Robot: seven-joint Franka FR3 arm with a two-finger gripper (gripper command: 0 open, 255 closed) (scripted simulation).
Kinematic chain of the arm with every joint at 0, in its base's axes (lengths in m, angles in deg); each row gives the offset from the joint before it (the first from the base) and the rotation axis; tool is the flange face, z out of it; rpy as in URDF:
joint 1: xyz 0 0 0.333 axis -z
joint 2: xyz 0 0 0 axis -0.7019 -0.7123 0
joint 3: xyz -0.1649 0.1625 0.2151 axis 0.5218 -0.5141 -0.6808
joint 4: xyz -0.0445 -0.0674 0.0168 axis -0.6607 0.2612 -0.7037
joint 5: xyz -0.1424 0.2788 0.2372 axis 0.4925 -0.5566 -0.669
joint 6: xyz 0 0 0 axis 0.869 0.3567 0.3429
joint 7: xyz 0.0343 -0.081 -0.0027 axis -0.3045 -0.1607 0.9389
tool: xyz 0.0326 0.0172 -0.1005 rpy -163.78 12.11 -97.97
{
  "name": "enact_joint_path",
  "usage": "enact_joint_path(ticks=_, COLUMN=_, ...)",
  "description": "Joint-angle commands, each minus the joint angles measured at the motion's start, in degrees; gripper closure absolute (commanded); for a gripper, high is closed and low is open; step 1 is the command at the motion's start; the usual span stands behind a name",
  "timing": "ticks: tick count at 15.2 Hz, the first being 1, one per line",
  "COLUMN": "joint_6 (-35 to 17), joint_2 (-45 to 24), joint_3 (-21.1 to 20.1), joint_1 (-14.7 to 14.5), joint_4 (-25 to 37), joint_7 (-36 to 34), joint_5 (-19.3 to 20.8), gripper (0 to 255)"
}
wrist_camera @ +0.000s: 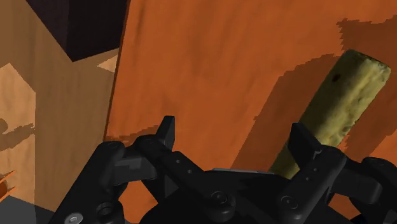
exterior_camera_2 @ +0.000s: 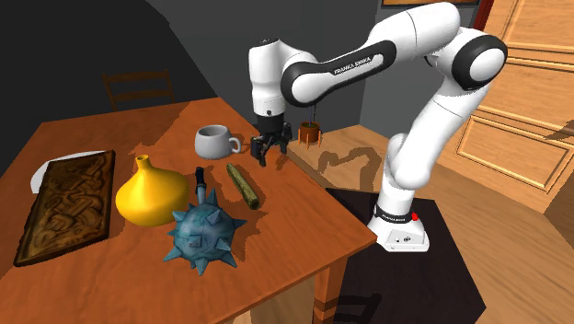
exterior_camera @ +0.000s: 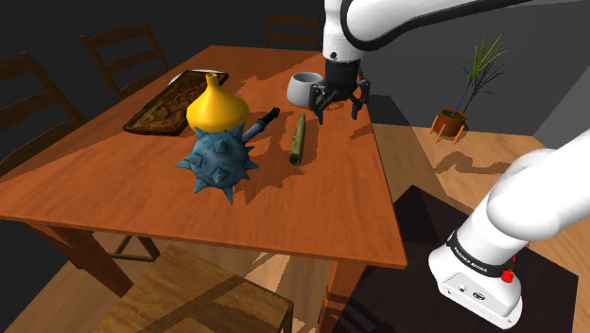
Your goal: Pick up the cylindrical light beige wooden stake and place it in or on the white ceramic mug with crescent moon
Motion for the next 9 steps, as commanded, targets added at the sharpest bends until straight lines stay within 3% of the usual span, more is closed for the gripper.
enact_joint_path(ticks=1, joint_6=-2.63, joint_2=-4.43, joint_3=-1.91, joint_1=0.75, joint_4=2.16, joint_7=-5.47, joint_5=0.61, gripper=0)
enact_joint_path(ticks=9, joint_6=-8.88, joint_2=-20.44, joint_3=-5.78, joint_1=2.34, joint_4=12.12, joint_7=-23.73, joint_5=6.60, gripper=0)
